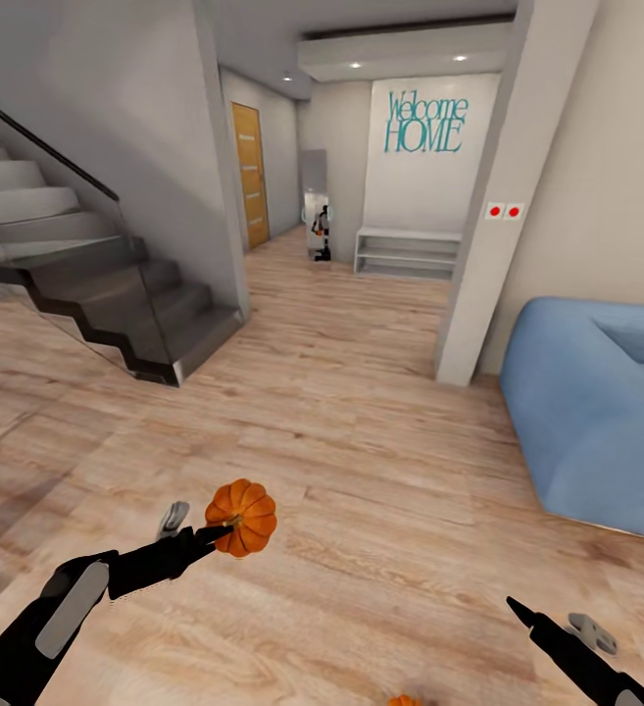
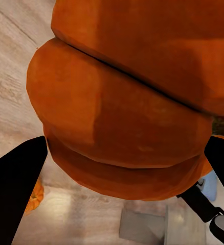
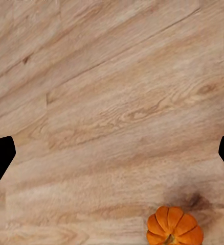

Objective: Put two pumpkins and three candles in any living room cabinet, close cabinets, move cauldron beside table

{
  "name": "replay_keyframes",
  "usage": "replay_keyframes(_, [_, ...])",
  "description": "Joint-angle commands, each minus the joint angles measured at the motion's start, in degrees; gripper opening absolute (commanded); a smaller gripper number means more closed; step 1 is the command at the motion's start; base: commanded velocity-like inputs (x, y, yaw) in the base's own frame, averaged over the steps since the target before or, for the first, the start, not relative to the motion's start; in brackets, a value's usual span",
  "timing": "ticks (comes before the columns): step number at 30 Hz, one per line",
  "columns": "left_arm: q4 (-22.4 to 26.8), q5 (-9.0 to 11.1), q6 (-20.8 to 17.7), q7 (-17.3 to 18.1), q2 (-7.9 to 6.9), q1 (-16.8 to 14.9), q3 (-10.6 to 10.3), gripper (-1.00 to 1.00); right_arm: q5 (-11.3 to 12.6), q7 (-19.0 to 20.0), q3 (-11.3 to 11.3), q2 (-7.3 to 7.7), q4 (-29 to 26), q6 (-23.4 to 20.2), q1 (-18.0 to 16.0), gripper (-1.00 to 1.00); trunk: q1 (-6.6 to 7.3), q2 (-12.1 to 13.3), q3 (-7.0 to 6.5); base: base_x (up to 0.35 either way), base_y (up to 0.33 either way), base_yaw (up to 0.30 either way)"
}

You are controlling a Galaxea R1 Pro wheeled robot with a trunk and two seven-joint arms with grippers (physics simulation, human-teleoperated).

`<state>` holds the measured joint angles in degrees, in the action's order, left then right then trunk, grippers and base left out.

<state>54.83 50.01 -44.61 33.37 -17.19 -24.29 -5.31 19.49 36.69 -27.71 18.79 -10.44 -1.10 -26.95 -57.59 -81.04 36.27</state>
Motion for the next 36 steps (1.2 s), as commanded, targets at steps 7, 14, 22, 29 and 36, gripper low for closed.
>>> replay_keyframes(7, [0.0,0.9,-0.5,0.0,-0.04,-0.1,-0.1,-1.00,0.3,0.2,0.0,0.02,0.1,-0.2,0.0,1.00,-0.03,0.0,0.05,0.237,0.045,0.000])
replay_keyframes(14, [0.1,0.9,-0.5,0.1,-0.04,-0.1,-0.1,-1.00,0.4,0.4,0.0,0.02,0.1,0.1,0.0,1.00,-0.03,0.0,0.05,0.035,0.001,0.000])
replay_keyframes(22, [0.4,0.9,-0.5,0.2,-0.04,-0.1,0.0,-1.00,0.5,0.4,0.0,0.02,0.1,0.1,0.0,1.00,-0.03,0.0,0.05,0.002,0.000,0.000])
replay_keyframes(29, [0.5,1.0,-0.5,0.3,-0.04,-0.1,0.0,-1.00,0.3,0.1,0.0,0.02,0.1,0.2,0.0,1.00,-0.47,-0.8,0.41,0.000,0.000,0.000])
replay_keyframes(36, [0.6,1.0,-0.5,0.3,-0.07,-0.1,0.1,-1.00,-0.3,0.0,0.1,-0.01,-0.1,0.1,0.0,1.00,-2.01,-3.6,1.66,0.000,0.000,0.000])
